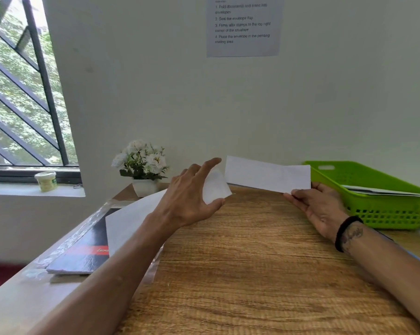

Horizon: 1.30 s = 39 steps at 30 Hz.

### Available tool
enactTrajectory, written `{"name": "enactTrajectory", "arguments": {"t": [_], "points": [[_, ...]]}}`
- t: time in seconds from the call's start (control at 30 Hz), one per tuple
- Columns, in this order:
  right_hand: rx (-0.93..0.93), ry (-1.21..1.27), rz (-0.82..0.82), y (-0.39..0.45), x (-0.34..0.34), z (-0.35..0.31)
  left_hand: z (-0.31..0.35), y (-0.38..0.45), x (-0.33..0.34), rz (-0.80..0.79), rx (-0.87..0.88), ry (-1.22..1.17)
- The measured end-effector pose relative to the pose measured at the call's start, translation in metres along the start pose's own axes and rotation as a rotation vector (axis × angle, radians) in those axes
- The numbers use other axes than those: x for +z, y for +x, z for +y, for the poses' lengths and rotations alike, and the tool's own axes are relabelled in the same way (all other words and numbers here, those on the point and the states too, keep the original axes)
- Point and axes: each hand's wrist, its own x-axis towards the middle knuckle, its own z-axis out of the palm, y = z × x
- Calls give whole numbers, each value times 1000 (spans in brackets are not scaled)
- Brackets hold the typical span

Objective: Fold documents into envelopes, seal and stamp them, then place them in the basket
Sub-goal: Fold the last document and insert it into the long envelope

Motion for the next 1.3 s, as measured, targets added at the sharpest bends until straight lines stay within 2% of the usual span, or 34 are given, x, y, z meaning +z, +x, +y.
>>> {"name": "enactTrajectory", "arguments": {"t": [0.33, 0.67, 0.97, 1.3], "points": [[-84, -338, -6, -10, 5, 0, -3, 2, 1, -21, 58, 9], [-197, -484, 32, -7, 4, -6, -4, 3, 4, -57, 103, 46], [-189, -600, 21, 0, -1, -7, -4, 3, 4, -102, 122, 49], [-152, -604, -84, -8, 1, -3, 6, 1, 12, -162, 209, 38]]}}
